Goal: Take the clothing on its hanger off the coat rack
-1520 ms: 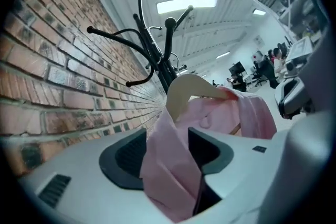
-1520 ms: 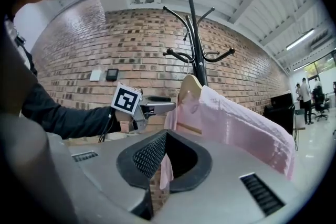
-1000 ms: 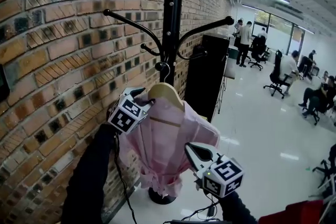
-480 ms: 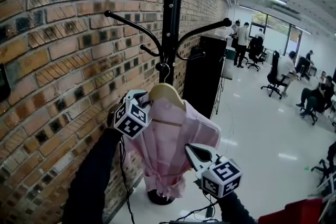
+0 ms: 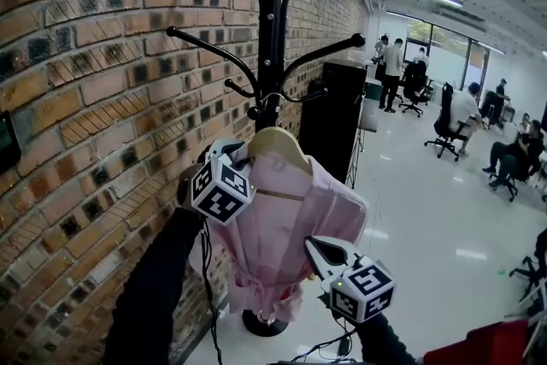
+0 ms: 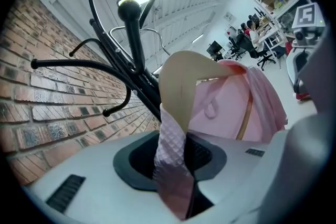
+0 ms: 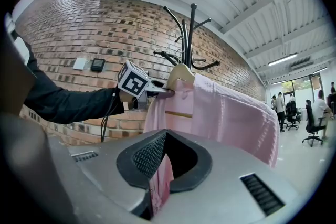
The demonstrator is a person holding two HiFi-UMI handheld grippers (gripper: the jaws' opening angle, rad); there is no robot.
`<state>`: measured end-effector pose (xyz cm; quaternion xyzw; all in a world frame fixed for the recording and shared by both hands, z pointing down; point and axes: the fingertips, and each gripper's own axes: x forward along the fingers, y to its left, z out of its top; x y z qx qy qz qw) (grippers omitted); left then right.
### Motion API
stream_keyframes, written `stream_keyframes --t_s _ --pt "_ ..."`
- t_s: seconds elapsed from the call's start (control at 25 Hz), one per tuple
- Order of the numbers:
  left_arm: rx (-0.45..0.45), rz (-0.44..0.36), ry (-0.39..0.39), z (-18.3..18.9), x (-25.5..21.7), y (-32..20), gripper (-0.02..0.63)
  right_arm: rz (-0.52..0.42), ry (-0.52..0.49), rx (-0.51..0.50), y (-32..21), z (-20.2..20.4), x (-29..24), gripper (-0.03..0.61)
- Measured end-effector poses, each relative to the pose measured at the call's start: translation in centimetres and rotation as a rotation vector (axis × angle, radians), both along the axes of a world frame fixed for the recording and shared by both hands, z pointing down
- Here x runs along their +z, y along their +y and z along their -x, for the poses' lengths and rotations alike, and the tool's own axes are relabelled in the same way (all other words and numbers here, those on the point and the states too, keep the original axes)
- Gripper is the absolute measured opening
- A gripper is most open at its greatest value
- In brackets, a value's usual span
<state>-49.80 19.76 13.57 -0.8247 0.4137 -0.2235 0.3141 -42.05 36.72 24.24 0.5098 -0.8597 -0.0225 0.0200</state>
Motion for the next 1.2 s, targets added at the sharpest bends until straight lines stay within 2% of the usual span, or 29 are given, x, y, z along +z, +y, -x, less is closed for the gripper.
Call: stream_keyframes --t_s 0.44,0.6,0.72,0.92,1.2 --pt "0.000 0.067 -0.030 -5.2 2.6 2.5 0.135 -0.005 -0.034 0.039 0.7 -4.0 0.4 -0.023" --pt "-0.015 0.089 -0.035 -8.6 3.6 5.8 0.135 -0.006 -0.056 0.030 3.3 -7.3 0.4 -0.023" --pt "-0.028 0.095 -0.057 -13.6 4.5 8.7 0.135 -0.015 -0.063 0.020 5.8 -12.2 0.6 -0.023" --pt "-0.078 0.108 -0.092 -22.8 6.0 12.1 0.135 -0.027 -0.070 0.009 9.9 -22.6 0.8 -0.023" --pt "-0.152 0.108 -0.060 -33.4 6.3 14.4 0.135 -0.030 -0.095 0.022 13.3 -36.6 1.5 -0.023"
